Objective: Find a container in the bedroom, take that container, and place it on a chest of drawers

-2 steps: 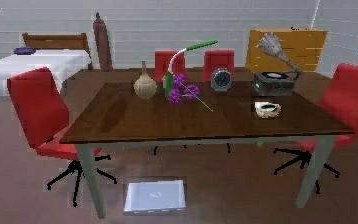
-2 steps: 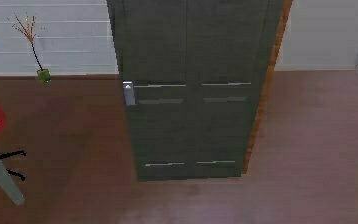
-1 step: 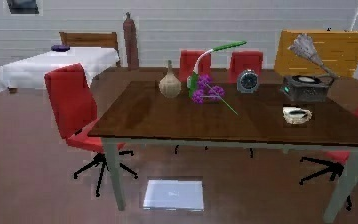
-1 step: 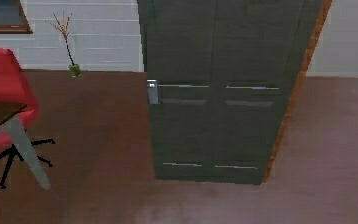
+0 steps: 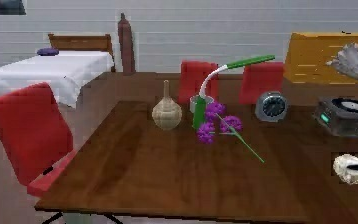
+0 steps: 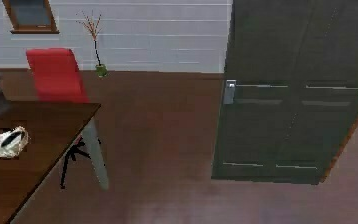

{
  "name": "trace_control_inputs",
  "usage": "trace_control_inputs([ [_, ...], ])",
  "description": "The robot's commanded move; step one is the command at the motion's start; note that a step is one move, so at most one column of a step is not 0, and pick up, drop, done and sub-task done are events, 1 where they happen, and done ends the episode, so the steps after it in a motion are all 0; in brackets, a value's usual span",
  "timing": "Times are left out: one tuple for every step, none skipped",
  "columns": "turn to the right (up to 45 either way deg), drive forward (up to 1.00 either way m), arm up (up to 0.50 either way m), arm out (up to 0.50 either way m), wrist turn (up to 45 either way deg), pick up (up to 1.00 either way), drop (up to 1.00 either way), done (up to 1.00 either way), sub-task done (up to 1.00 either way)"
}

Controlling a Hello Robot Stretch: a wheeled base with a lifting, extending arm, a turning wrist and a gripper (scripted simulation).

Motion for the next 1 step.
trace_control_inputs([
  [-45.0,0.0,0.0,0.0,0.0,0.0,0.0,0.0,0.0],
])
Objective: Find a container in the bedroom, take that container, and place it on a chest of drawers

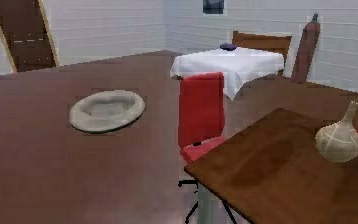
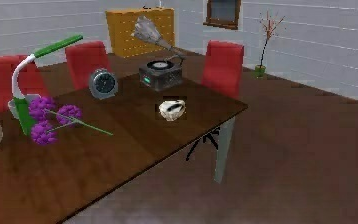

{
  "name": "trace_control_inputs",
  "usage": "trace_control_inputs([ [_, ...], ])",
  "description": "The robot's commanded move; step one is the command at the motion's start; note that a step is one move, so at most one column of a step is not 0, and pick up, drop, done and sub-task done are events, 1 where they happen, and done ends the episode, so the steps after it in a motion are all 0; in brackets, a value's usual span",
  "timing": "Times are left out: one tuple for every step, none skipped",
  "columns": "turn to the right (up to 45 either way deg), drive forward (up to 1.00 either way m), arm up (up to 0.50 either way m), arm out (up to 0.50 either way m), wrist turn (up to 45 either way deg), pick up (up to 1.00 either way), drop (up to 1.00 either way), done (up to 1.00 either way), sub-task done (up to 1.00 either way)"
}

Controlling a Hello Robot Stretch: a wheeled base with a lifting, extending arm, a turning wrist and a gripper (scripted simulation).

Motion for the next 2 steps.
trace_control_inputs([
  [-45.0,0.0,0.0,0.0,0.0,0.0,0.0,0.0,0.0],
  [45.0,0.0,0.0,0.0,0.0,0.0,0.0,0.0,0.0],
])
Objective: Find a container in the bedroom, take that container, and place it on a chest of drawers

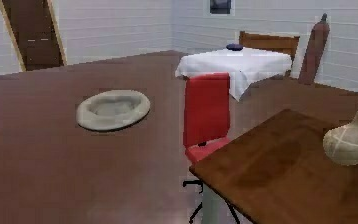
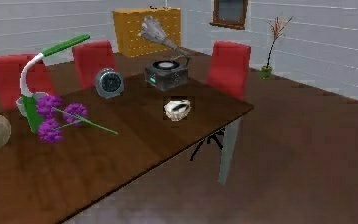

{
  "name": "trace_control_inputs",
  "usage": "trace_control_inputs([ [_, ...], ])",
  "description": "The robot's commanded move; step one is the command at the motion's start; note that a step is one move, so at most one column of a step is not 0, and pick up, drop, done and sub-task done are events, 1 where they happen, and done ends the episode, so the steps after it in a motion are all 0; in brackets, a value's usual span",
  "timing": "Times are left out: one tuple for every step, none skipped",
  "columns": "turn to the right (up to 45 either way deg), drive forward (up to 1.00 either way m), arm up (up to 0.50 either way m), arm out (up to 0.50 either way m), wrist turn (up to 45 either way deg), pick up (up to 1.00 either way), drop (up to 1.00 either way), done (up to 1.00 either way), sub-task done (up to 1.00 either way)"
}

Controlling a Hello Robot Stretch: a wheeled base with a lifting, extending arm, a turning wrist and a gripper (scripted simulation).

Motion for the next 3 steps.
trace_control_inputs([
  [45.0,0.0,0.0,0.0,0.0,0.0,0.0,0.0,0.0],
  [33.0,0.0,0.0,0.0,0.0,0.0,0.0,0.0,0.0],
  [0.0,0.25,0.0,0.0,0.0,0.0,0.0,0.0,0.0],
])
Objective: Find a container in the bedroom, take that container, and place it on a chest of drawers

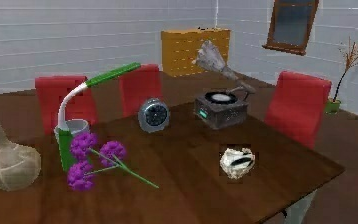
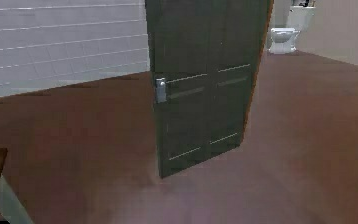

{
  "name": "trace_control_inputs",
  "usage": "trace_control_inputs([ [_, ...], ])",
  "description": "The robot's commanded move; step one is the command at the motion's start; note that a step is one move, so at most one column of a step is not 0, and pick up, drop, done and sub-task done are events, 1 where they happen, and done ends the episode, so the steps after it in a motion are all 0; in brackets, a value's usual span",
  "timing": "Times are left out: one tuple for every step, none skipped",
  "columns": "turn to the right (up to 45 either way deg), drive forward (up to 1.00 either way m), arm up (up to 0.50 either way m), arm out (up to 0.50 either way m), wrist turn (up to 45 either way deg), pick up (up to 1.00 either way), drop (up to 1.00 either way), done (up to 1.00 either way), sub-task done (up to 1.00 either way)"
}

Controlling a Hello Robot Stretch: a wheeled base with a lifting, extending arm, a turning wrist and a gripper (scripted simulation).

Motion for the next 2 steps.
trace_control_inputs([
  [-45.0,0.0,0.0,0.0,0.0,0.0,0.0,0.0,0.0],
  [-45.0,0.0,0.0,0.0,0.0,0.0,0.0,0.0,0.0],
])
